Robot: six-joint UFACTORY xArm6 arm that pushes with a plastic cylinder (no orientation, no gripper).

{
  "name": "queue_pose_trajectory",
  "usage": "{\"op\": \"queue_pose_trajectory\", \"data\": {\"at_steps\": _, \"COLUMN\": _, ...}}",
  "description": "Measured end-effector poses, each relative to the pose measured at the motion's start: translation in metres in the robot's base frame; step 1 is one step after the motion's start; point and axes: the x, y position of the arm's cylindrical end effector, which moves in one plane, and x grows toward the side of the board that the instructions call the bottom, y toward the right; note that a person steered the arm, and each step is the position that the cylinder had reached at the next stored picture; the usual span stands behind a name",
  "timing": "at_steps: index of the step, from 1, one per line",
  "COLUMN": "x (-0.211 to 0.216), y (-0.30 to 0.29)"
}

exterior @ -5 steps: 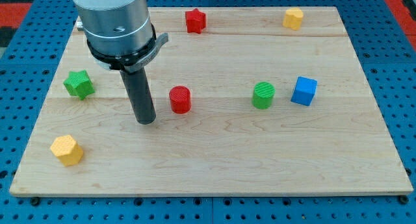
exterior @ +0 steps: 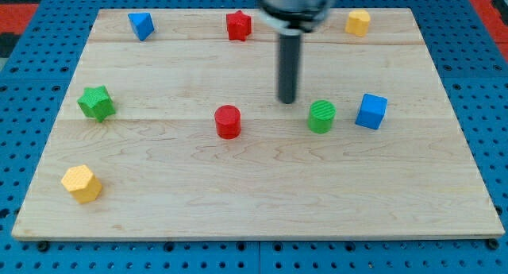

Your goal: Place the green circle vertically below the red circle

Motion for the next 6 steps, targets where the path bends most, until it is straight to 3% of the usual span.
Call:
{"op": "queue_pose_trajectory", "data": {"at_steps": 1, "x": 0.001, "y": 0.045}}
{"op": "queue_pose_trajectory", "data": {"at_steps": 3, "x": 0.021, "y": 0.018}}
{"op": "queue_pose_trajectory", "data": {"at_steps": 6, "x": 0.09, "y": -0.002}}
